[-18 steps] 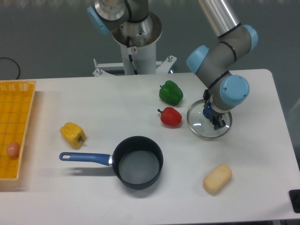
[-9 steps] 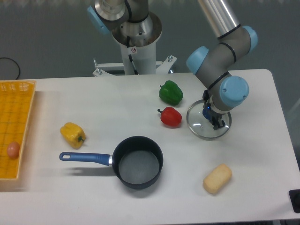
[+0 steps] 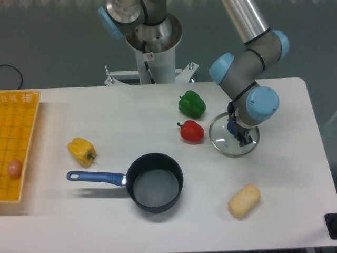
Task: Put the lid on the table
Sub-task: 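Lower the held glass lid flat onto the table, then open the gripper and lift it away from the lid's blue knob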
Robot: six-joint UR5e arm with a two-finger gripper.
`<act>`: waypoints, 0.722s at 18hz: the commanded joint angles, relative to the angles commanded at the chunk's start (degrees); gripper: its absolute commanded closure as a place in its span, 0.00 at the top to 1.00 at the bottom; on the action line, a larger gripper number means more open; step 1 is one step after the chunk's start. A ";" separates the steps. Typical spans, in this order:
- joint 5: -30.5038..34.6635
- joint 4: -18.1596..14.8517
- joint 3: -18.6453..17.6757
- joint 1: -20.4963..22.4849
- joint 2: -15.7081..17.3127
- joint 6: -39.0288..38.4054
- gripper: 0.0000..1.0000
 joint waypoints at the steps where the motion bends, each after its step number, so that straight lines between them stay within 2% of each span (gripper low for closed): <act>1: 0.09 0.00 -0.09 -0.09 0.00 0.00 0.66; 6: 0.09 0.00 -0.09 -0.09 0.00 0.00 0.66; 13: 0.09 0.00 -0.35 -0.09 -0.18 0.18 0.77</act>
